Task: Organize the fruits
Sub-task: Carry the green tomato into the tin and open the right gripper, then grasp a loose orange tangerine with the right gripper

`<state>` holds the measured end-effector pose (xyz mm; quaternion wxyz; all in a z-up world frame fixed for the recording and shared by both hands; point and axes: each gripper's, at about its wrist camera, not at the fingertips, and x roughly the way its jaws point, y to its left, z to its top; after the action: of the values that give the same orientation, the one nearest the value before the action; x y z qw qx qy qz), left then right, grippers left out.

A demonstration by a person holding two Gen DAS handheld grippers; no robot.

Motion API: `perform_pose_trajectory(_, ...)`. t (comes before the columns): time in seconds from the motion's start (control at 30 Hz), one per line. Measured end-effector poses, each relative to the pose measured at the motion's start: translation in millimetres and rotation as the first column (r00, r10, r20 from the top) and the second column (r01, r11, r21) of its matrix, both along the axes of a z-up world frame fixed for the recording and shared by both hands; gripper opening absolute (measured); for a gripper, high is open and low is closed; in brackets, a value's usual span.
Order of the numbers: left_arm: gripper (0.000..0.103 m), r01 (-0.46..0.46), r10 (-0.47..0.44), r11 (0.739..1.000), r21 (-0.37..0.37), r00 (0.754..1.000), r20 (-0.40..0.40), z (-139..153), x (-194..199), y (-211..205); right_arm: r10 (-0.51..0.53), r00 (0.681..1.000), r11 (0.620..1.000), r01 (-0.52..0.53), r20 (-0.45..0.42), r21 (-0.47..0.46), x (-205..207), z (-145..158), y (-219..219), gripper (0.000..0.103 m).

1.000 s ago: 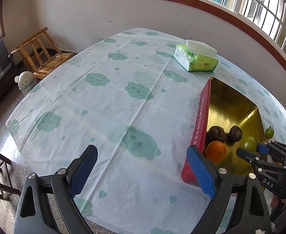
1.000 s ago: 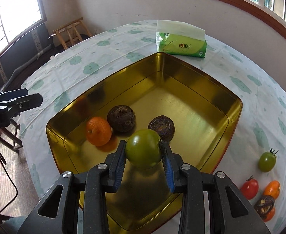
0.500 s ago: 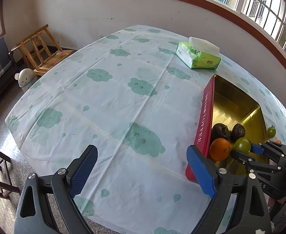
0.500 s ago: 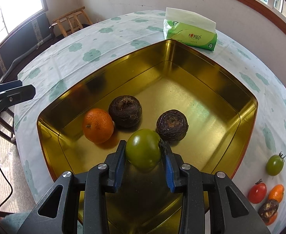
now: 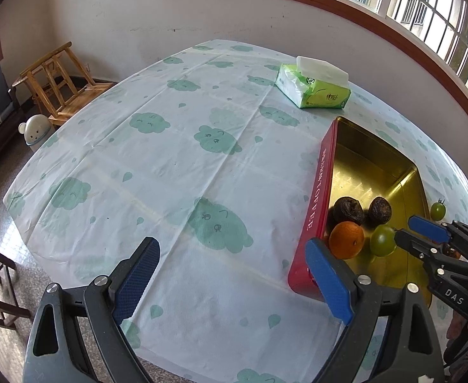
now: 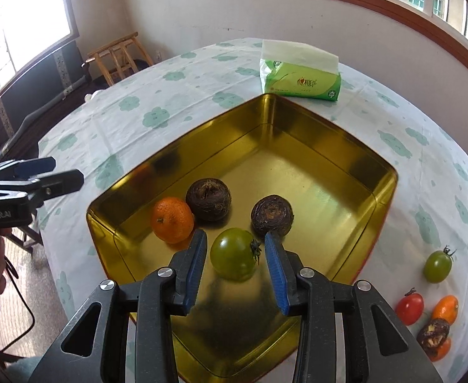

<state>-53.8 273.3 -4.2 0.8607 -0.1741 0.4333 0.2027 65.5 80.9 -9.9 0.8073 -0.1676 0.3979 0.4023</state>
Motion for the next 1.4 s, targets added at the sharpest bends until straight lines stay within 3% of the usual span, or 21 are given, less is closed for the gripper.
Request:
perform_pose_trajectory(0.13, 0.091, 0.037, -0.037, 0.999, 0.005, 0.999, 0.006, 4, 7, -13, -0.068, 0.997, 0.996, 0.066, 0.022, 0.055, -2, 19, -39, 0.046)
perform_pose_trajectory(0.27, 0.091, 0.083, -0.083, 0.997, 0.007, 0.996, 0.015, 8, 16, -30, -0.165, 0.984, 0.986, 0.163, 0.061, 0.037, 0, 23, -89, 0.048)
perform_pose_trajectory(0.47, 0.091, 0.159, -0.159, 0.987, 0.014, 0.987, 0.024, 13, 32, -59, -0.313, 0.949, 0.95, 0.314, 0.044, -0.004, 8, 12, -166, 0.048)
perform_pose_trajectory(0.63, 0.091, 0.222, -0.223, 0.975, 0.02, 0.975, 0.022, 16, 45, -84, -0.391, 0.92, 0.92, 0.391, 0.001, -0.025, 14, -8, -203, 0.048)
perform_pose_trajectory(0.97, 0.091, 0.323, -0.323, 0.946, 0.026, 0.946, 0.019, 22, 61, -130, -0.432, 0.9, 0.902, 0.432, -0.053, -0.016, 25, -33, -215, 0.048)
perform_pose_trajectory(1.27, 0.091, 0.387, -0.388, 0.922, 0.029, 0.922, 0.013, 23, 74, -161, -0.455, 0.89, 0.891, 0.453, -0.044, -0.033, 31, -48, -210, 0.048)
perform_pose_trajectory(1.4, 0.091, 0.415, -0.416, 0.909, 0.03, 0.909, 0.01, 23, 78, -175, -0.457, 0.889, 0.889, 0.457, -0.037, -0.022, 30, -50, -211, 0.038)
